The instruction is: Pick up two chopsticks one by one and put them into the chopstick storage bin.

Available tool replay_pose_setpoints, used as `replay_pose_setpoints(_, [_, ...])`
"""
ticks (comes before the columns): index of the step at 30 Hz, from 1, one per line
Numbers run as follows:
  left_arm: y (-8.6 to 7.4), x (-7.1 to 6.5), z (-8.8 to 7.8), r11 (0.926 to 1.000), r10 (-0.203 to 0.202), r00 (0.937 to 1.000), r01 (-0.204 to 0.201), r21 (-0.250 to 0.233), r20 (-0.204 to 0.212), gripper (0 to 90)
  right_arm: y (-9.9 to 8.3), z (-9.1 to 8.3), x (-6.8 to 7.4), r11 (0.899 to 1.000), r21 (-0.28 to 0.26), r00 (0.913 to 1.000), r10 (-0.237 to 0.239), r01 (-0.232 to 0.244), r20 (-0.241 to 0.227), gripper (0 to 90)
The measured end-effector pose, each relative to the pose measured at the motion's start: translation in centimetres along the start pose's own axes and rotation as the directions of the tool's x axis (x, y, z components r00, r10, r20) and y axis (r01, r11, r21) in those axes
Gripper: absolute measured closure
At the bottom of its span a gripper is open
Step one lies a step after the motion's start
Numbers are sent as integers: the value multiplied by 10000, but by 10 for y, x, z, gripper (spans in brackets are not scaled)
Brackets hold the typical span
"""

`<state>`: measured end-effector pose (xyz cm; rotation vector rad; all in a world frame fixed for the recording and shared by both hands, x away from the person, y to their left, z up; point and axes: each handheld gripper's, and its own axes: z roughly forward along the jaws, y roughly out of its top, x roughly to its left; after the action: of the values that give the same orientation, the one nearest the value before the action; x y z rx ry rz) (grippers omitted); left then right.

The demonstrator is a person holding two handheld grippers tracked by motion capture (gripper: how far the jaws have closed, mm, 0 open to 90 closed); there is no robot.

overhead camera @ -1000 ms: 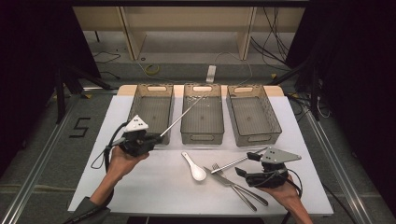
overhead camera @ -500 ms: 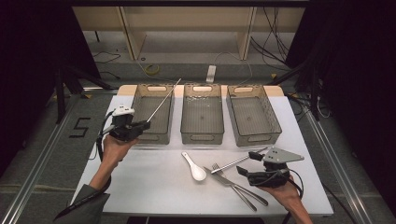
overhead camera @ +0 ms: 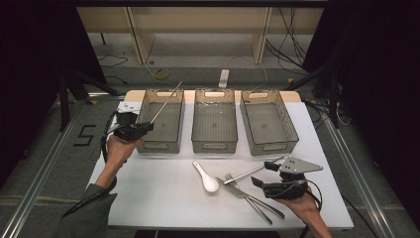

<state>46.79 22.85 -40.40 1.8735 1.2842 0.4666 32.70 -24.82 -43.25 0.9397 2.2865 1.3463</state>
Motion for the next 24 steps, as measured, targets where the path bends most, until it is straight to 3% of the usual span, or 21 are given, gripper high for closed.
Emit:
replay_pose_setpoints(4, [-2,7,2,9998,2,9997,3,222,-246,830,0,1,0,10000,8,10000,-7,7,-18,287])
replay_pose_setpoints(7, [-5,10,5,9991,-311,9987,322,276,-396,831,0,1,0,10000,4,10000,-15,15,-44,287])
replay_pose_setpoints(9, [-8,10,8,9987,-177,9982,204,473,-569,830,0,1,0,10000,64,10000,-44,45,-68,288])
replay_pose_setpoints(11, [-9,12,10,9979,-392,9977,419,493,-548,830,0,1,1,10000,80,9999,-55,56,-86,288])
replay_pose_setpoints(16, [-9,17,15,9939,-478,9959,551,957,-767,828,0,1,1,9999,115,9999,-53,54,-91,288])
replay_pose_setpoints(19, [-9,20,15,9915,-732,9951,798,1027,-665,820,0,1,1,9999,121,9999,-33,35,-134,288])
replay_pose_setpoints(24, [-6,22,7,9887,-1320,9899,1352,641,-512,612,0,1,1,9999,143,9999,-57,59,-148,288])
